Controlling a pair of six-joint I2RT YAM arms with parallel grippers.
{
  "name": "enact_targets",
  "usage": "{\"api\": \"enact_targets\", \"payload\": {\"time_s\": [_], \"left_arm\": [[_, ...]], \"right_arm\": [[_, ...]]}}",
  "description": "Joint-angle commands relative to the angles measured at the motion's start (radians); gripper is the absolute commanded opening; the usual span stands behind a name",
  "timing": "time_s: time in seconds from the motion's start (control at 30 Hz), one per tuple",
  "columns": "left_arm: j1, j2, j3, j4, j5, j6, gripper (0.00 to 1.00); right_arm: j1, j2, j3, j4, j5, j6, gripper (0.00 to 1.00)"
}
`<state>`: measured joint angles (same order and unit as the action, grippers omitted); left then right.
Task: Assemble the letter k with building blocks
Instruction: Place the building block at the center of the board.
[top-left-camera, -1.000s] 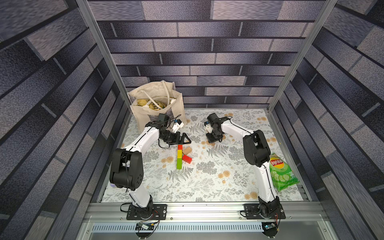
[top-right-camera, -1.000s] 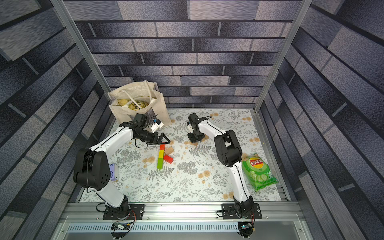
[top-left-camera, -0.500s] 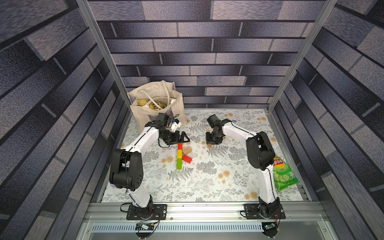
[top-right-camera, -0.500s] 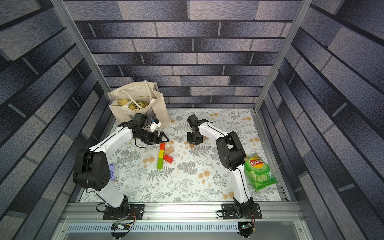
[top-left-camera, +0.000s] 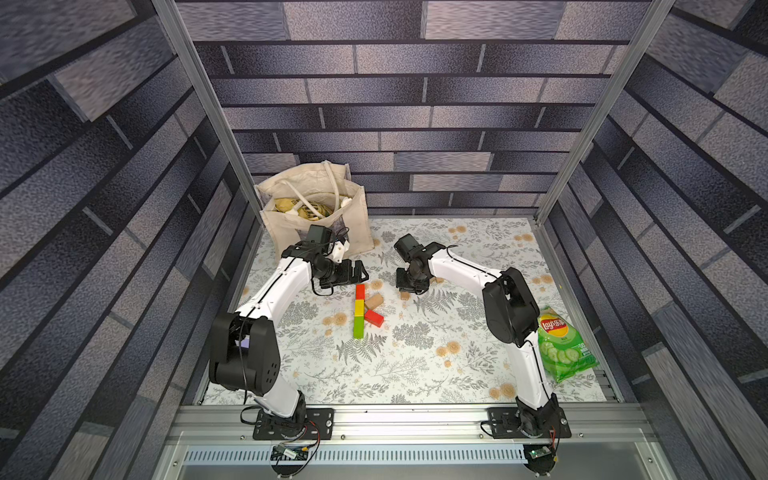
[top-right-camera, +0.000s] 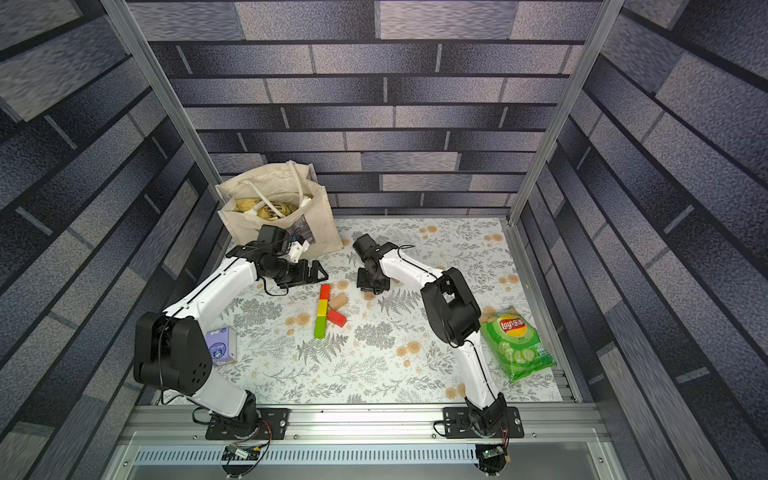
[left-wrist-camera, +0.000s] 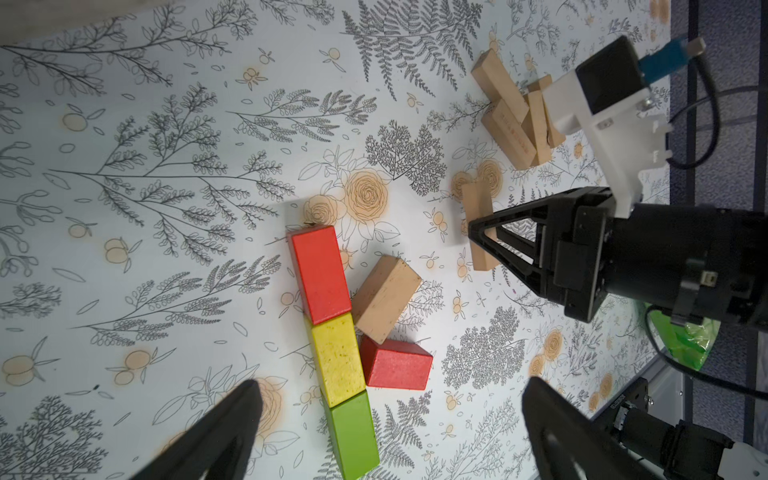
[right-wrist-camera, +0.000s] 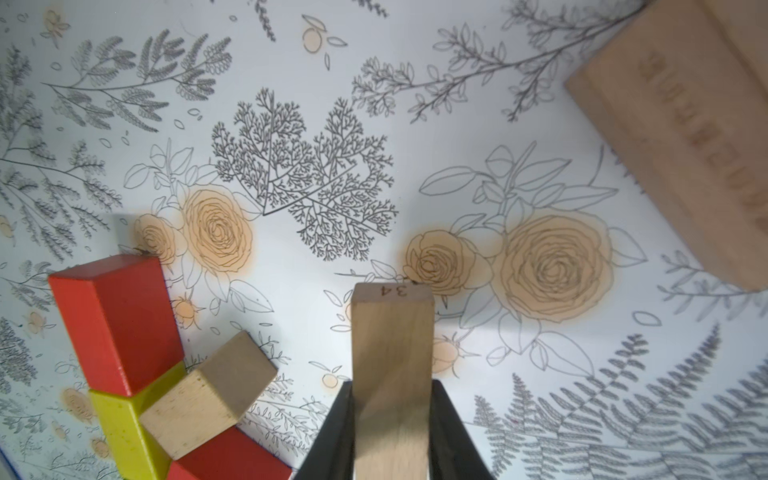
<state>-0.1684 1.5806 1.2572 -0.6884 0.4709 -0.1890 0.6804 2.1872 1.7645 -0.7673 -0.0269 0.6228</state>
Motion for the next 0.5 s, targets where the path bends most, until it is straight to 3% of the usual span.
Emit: {"api": "enact_targets", "payload": {"time_s": [0.0, 0.47], "left_arm": [[0.000, -0.027, -0.017, -0.007, -0.019, -0.028, 1.00], [-0.001, -0.028, -0.018, -0.001, 0.019, -0.033, 1.00]], "right_arm": [[-0.007, 0.032, 0.029, -0.043, 0.053, 0.018, 0.06], [-0.007, 0.060, 0.025, -0.054, 0.062, 0.001, 0.08]]}}
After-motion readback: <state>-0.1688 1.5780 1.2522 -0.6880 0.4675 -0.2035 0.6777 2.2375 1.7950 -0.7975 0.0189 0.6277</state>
